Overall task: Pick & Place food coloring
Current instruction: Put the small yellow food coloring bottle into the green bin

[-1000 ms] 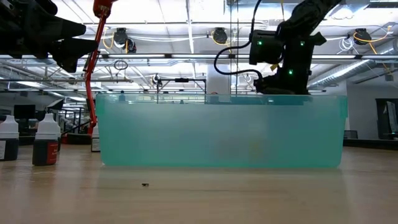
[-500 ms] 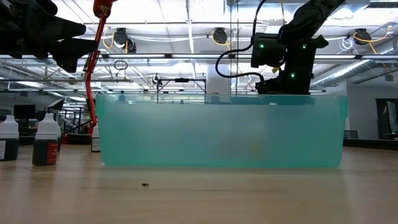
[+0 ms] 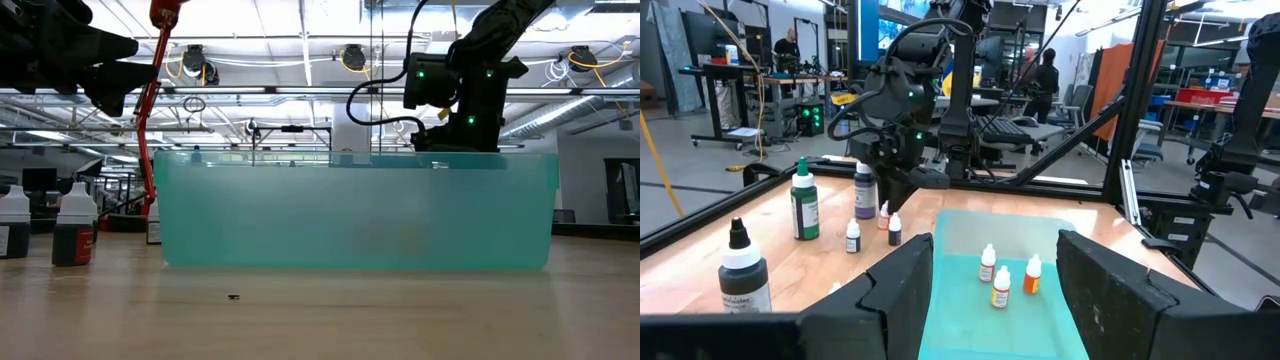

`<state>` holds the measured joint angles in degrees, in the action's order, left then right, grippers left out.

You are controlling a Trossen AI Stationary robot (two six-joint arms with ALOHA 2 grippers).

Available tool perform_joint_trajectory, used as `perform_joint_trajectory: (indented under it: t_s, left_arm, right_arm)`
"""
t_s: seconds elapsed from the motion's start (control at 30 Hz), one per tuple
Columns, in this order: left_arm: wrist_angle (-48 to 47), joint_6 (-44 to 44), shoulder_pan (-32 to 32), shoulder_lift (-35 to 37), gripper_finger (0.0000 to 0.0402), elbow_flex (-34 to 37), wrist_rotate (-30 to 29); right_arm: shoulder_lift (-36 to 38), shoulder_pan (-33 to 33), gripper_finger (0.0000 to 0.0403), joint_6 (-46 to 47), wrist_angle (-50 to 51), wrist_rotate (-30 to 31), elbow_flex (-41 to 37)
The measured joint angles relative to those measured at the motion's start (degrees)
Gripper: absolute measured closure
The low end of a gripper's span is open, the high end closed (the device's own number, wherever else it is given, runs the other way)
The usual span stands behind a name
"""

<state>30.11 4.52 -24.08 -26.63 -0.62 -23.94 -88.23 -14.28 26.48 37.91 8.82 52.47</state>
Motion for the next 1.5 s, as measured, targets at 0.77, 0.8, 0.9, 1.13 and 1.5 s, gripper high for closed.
perform_joint_trajectory:
  t_s: [0.77, 0.8, 0.9, 1.13, 1.5]
  left_arm:
    - [0.01, 0.0, -0.01, 0.01, 0.0188, 0.0, 0.01]
    - [0.0, 0.0, -0.01, 0.01, 0.0188, 0.01, 0.01]
    - [0.0, 0.0, 0.0, 0.01, 0.0188, 0.0, 0.01]
    - [0.02, 0.0, 0.0, 0.0, 0.0188, 0.0, 0.0]
    - [0.02, 0.0, 0.0, 0.02, 0.0188, 0.0, 0.01]
  right_arm:
    - [10.65, 13.35, 0.0363, 4.53, -0.39, 5.66, 2.1]
    - [11.44, 15.24, 0.0363, 4.99, -0.32, 6.34, 2.66]
    - [12.77, 20.85, 0.0363, 6.12, -0.41, 7.94, 4.88]
    - [11.11, 31.74, 0.0363, 10.19, -0.54, 10.01, 11.62]
    - [-5.8, 36.57, 0.0363, 12.26, 8.43, 1.27, 24.33]
